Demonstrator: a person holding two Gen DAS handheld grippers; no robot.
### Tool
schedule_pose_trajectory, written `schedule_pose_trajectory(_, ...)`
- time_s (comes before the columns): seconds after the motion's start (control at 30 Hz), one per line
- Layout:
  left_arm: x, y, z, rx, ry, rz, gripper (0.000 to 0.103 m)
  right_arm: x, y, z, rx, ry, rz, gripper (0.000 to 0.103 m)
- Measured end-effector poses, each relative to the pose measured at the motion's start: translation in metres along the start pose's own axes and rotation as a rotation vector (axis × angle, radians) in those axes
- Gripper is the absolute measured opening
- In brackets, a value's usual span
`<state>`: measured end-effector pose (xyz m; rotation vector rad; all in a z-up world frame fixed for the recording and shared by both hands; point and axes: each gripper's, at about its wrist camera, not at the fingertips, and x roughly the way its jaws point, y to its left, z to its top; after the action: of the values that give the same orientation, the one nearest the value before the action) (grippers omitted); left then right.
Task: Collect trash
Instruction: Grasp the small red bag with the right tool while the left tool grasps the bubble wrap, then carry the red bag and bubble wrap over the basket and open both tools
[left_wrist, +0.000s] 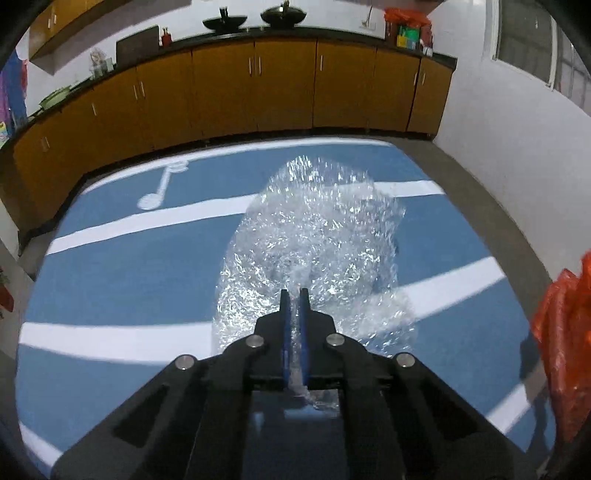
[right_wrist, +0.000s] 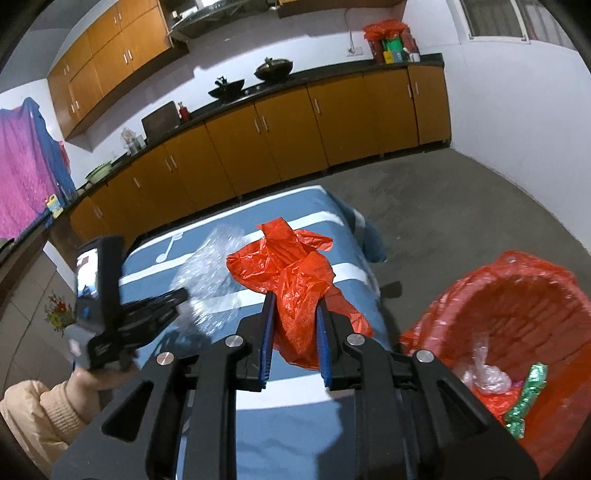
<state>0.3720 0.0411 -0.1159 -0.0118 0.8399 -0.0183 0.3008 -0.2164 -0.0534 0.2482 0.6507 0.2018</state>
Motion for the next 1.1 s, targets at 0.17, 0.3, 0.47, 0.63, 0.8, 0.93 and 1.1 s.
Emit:
schedule_pose_trajectory(0.17, -0.059, -0.003, -0.017, 0.017, -0.076, -0.007, 0.006, -0.030, -0.004, -0.003, 0.008, -0.032, -0.021, 0.021)
schedule_pose_trajectory(0.3, -0.102, -0.010, -0.026, 0.008, -0.118, -0.043, 0.006, -0.053, -0.012, -0.007, 0.014, -0.057, -0.046, 0.021)
schedule_pose_trajectory(0.47, -0.145, -0.025, -0.034, 0.013, -0.159, -0.109, 0.006, -0.088, -0.027, -0.015, 0.030, -0.091, -0.084, 0.021)
schedule_pose_trajectory(0.63, -0.179, -0.049, -0.042, 0.052, -0.204, -0.147, 0.006, -0.116, -0.042, -0.024, 0.055, -0.117, -0.121, 0.021)
schedule_pose_trajectory(0.8, -0.201, -0.069, -0.052, 0.080, -0.229, -0.170, 0.006, -0.136, -0.049, -0.029, 0.071, -0.136, -0.146, 0.021)
schedule_pose_trajectory(0.93, -0.212, -0.080, -0.060, 0.094, -0.238, -0.187, 0.006, -0.149, -0.057, -0.035, 0.085, -0.153, -0.158, 0.021)
schedule_pose_trajectory(1.1, -0.222, -0.091, -0.066, 0.104, -0.236, -0.214, 0.006, -0.161, -0.060, -0.041, 0.093, -0.164, -0.174, 0.021)
